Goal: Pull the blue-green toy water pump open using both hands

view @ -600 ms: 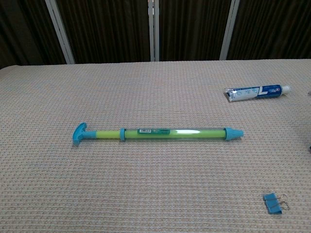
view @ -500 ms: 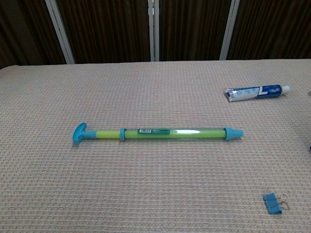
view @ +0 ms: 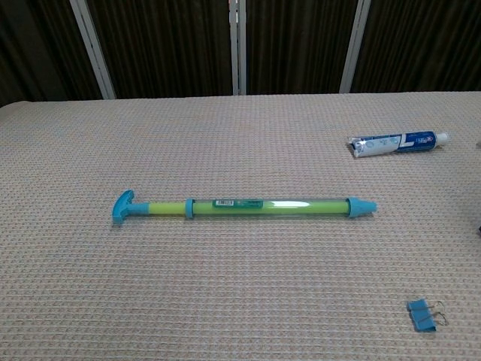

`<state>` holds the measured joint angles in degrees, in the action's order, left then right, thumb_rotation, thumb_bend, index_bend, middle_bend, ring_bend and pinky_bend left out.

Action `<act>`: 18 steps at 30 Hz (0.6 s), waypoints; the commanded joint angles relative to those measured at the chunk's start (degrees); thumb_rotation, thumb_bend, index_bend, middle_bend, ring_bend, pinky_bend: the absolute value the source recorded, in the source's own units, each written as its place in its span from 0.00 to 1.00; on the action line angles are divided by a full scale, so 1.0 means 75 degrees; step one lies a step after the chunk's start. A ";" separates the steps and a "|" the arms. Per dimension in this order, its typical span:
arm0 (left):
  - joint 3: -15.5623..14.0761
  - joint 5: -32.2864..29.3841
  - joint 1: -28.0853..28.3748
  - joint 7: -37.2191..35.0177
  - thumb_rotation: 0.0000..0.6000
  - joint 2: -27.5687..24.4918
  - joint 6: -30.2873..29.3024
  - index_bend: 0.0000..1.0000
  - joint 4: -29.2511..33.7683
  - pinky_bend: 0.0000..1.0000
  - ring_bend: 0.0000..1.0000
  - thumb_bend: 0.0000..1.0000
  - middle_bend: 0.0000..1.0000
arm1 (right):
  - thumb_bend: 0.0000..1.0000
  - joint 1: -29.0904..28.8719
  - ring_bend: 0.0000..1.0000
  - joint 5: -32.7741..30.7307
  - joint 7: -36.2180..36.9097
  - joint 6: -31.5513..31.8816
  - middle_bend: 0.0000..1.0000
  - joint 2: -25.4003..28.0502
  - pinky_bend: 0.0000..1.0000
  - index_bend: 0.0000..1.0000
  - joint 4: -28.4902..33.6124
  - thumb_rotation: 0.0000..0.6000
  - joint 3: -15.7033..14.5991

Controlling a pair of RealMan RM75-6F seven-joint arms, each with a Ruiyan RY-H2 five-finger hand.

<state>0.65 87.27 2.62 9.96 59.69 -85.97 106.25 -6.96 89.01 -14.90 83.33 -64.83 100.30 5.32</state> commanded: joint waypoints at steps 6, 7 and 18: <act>0.0122 -0.0528 0.0192 0.0459 1.00 0.0283 0.0398 0.00 -0.0087 0.00 0.00 0.00 0.00 | 0.00 -0.1981 0.96 -0.1075 0.0022 -0.2886 0.94 -0.1049 1.00 0.00 -0.1309 1.00 0.0620; 0.0133 -0.0586 0.0207 0.0509 1.00 0.0309 0.0430 0.00 -0.0105 0.00 0.00 0.00 0.00 | 0.00 -0.2134 0.97 -0.1240 0.0081 -0.3154 0.95 -0.1117 1.00 0.00 -0.1306 1.00 0.0663; 0.0246 -0.1154 0.0388 0.0877 1.00 0.0544 0.0755 0.00 -0.0290 0.00 0.00 0.00 0.00 | 0.00 -0.3814 1.00 -0.3362 -0.0647 -0.4950 1.00 -0.2245 1.00 0.20 -0.1493 1.00 0.1098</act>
<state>2.40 78.83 5.41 16.42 63.66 -80.46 104.18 -33.66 65.73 -17.46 46.53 -78.99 90.56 12.71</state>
